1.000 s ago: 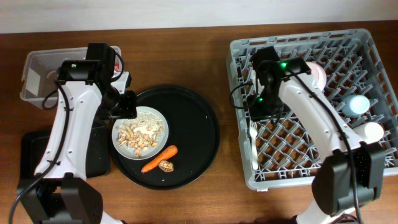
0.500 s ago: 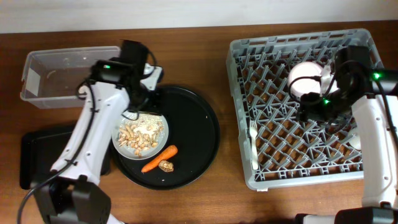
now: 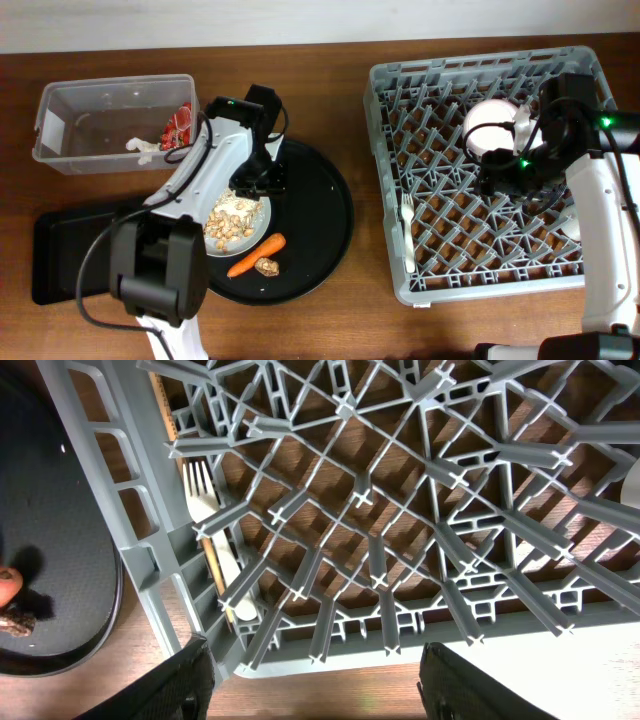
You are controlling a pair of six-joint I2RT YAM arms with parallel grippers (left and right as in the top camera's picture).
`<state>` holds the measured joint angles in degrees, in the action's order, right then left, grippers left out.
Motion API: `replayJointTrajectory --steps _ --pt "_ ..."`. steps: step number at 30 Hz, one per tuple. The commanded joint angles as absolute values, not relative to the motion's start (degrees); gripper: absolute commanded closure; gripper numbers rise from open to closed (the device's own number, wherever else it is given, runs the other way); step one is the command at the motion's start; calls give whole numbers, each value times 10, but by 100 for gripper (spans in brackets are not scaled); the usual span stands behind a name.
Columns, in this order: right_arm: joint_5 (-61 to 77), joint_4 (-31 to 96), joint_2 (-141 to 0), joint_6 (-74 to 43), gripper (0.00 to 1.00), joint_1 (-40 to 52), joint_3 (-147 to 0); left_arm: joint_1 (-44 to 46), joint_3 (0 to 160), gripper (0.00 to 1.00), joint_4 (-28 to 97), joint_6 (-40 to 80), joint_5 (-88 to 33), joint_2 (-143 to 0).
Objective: Sort waste into correct bins and load items into the dishwasher rack
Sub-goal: 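Grasp the rim of the white plate with left gripper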
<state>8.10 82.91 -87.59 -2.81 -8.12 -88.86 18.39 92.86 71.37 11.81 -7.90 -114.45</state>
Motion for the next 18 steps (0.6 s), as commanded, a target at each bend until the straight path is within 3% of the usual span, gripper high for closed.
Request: replayJointTrajectory --steps 1,5,15,18 --pt "88 829 -875 -25 31 -82 -884 199 926 53 722 151 -72 -1180" --pt "88 829 -875 -25 31 -82 -884 206 900 53 723 201 -14 -1183" --pt "88 829 -875 -25 31 -82 -884 207 797 53 620 203 -15 -1183" --pt "88 830 -875 -25 31 -82 -884 207 782 58 604 203 -15 -1183"
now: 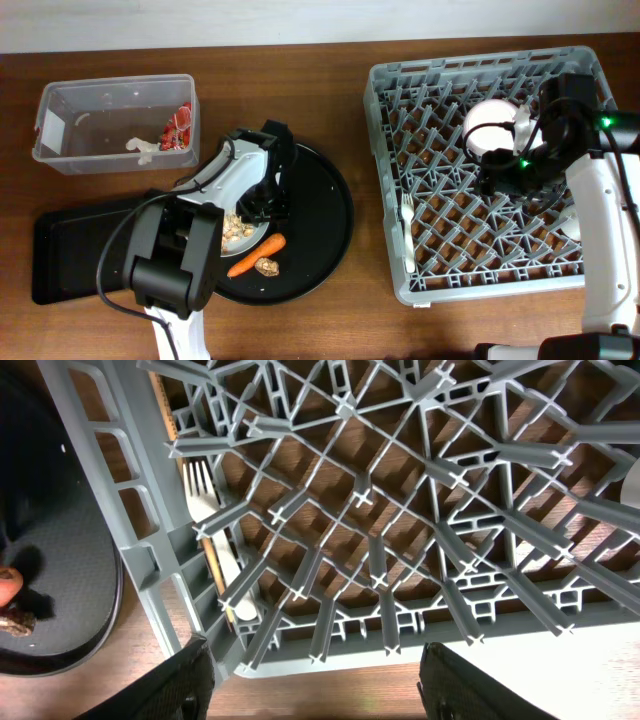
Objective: Sort waste into correct bins and load items into the dishwasher rack
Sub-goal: 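Grasp the rim of the white plate with left gripper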
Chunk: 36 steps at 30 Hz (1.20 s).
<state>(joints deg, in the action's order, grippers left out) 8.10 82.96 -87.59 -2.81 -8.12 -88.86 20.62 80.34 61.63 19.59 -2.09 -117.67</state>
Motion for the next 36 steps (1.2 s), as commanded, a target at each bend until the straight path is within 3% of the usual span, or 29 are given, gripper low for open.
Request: replayJointTrajectory --steps 1,3,5,11,36 --pt "88 830 -875 -25 31 -82 -884 207 779 64 602 203 -15 -1183" --pt "88 830 -875 -25 31 -82 -884 207 779 78 602 203 -15 -1183" --pt "88 830 -875 -25 31 -82 -884 207 779 86 602 203 -15 -1183" --pt "88 832 -875 -25 31 -82 -884 207 779 99 607 201 11 -1183" --pt "88 832 -875 -25 31 -82 -884 229 873 100 716 206 91 -1134"
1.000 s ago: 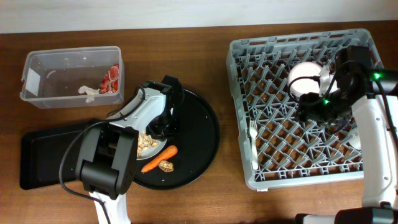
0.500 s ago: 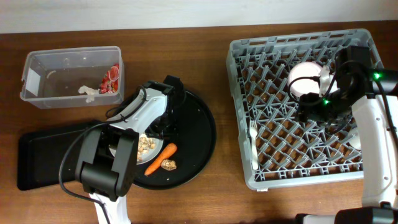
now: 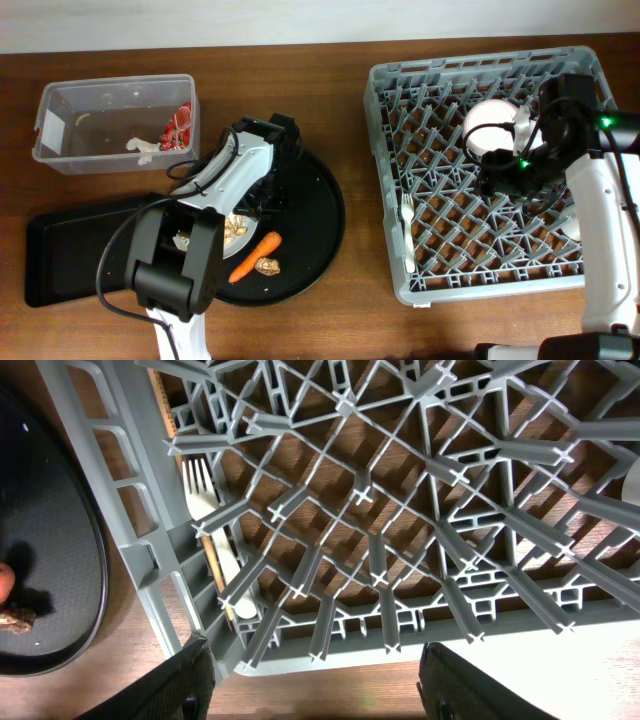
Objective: Sort waste into correct bins and load items into the dishwasher rack
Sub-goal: 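Grasp the rim of the white plate with left gripper, then carry the plate left and tip rice and shells onto black tray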
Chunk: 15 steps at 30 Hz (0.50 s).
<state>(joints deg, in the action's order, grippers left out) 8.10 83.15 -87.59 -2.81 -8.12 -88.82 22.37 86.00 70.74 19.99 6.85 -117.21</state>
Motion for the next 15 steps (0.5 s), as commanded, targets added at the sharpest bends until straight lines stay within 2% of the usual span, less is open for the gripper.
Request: replayJointTrajectory --steps 1,10,15 --pt "88 832 -875 -25 31 -82 -884 229 873 100 719 209 91 -1124" --pt "88 832 -875 -25 31 -82 -884 225 873 100 738 213 117 -1028" --pt "88 832 -875 -25 31 -82 -884 183 873 100 752 212 117 -997"
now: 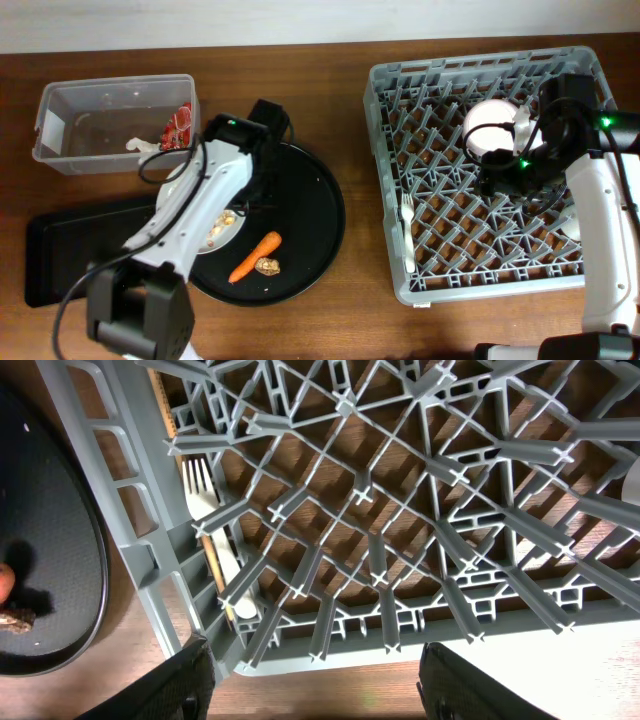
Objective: Sort waste into correct bins and load items into the dishwasher rack
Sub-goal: 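Carry the plate left and tip rice and shells onto black tray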
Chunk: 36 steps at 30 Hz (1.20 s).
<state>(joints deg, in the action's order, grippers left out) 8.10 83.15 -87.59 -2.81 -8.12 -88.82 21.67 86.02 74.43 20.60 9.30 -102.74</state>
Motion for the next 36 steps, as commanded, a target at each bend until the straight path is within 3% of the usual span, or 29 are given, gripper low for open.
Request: replayJointTrajectory --steps 1,11,36 --pt "88 832 -875 -25 31 -82 -884 168 873 100 756 212 117 -994" --pt "84 832 -875 -25 31 -82 -884 26 873 100 757 152 51 -988" --pt "84 838 -875 -25 31 -82 -884 -285 873 100 758 -29 -305 -988"
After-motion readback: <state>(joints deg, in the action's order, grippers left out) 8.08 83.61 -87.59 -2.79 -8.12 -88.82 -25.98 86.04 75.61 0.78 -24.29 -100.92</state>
